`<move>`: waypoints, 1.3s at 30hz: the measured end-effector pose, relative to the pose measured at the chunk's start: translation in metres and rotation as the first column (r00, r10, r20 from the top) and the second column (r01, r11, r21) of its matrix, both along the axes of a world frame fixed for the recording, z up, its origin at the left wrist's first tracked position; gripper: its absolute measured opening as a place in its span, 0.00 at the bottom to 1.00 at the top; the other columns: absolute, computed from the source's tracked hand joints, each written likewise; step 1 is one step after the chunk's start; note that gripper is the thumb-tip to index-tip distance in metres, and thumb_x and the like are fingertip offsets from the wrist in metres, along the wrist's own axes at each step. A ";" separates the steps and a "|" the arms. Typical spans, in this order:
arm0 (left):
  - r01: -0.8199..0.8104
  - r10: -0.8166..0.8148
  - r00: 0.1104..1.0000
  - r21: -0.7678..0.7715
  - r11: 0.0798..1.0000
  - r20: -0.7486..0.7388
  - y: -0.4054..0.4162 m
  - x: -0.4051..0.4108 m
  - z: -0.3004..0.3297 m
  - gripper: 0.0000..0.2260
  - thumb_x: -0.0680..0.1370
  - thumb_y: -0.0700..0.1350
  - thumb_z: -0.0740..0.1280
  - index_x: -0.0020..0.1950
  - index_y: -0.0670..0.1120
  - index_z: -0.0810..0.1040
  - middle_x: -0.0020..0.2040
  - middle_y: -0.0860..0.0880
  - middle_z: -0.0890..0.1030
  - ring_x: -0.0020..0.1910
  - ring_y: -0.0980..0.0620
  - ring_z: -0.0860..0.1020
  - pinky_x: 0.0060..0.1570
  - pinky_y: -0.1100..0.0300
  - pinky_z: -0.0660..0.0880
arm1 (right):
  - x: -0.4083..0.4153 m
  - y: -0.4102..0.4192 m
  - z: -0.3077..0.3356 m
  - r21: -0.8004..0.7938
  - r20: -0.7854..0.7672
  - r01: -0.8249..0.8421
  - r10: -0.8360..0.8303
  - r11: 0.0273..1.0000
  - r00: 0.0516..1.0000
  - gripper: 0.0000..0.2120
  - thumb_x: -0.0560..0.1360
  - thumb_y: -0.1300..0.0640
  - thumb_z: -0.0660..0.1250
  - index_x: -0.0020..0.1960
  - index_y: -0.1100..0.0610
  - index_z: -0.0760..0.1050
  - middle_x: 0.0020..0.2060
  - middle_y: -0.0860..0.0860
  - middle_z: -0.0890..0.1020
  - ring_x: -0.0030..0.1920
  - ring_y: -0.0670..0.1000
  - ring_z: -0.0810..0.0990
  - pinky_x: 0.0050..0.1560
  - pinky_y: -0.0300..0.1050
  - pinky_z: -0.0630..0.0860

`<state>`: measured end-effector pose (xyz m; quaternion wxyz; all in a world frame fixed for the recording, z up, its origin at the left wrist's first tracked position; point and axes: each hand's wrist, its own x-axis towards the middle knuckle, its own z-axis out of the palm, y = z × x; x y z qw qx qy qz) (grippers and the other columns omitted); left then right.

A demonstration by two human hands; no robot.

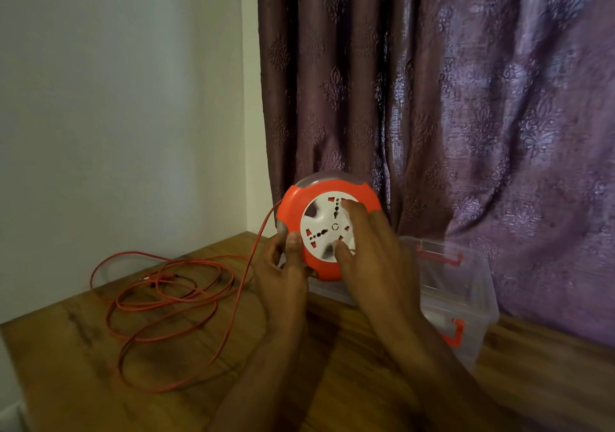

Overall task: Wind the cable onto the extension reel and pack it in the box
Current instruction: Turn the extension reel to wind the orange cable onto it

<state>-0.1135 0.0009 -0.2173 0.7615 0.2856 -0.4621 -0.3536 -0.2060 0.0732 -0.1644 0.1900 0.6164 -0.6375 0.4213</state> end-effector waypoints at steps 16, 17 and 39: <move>0.005 -0.002 0.996 -0.033 0.999 0.084 0.004 -0.006 -0.001 0.05 0.77 0.55 0.67 0.51 0.63 0.80 0.49 0.59 0.85 0.50 0.55 0.84 0.42 0.58 0.83 | -0.007 -0.006 -0.008 0.073 -0.029 0.083 -0.081 0.994 0.996 0.28 0.75 0.40 0.61 0.71 0.36 0.55 0.63 0.54 0.71 0.53 0.58 0.79 0.45 0.49 0.77; -0.001 0.004 0.995 -0.033 0.999 0.098 0.003 -0.006 -0.001 0.04 0.77 0.55 0.67 0.50 0.65 0.79 0.48 0.60 0.84 0.50 0.54 0.84 0.43 0.56 0.83 | -0.008 -0.007 -0.008 0.067 0.006 0.078 -0.079 0.995 0.997 0.27 0.75 0.39 0.62 0.71 0.36 0.56 0.62 0.53 0.73 0.54 0.58 0.79 0.46 0.49 0.76; 0.053 -0.054 0.998 0.055 0.997 0.031 0.005 -0.003 0.000 0.15 0.78 0.54 0.65 0.59 0.47 0.80 0.55 0.48 0.85 0.53 0.48 0.84 0.46 0.50 0.84 | -0.006 -0.003 -0.001 0.009 0.112 0.012 -0.013 1.000 0.994 0.25 0.73 0.51 0.66 0.66 0.47 0.60 0.60 0.53 0.71 0.52 0.59 0.78 0.44 0.51 0.75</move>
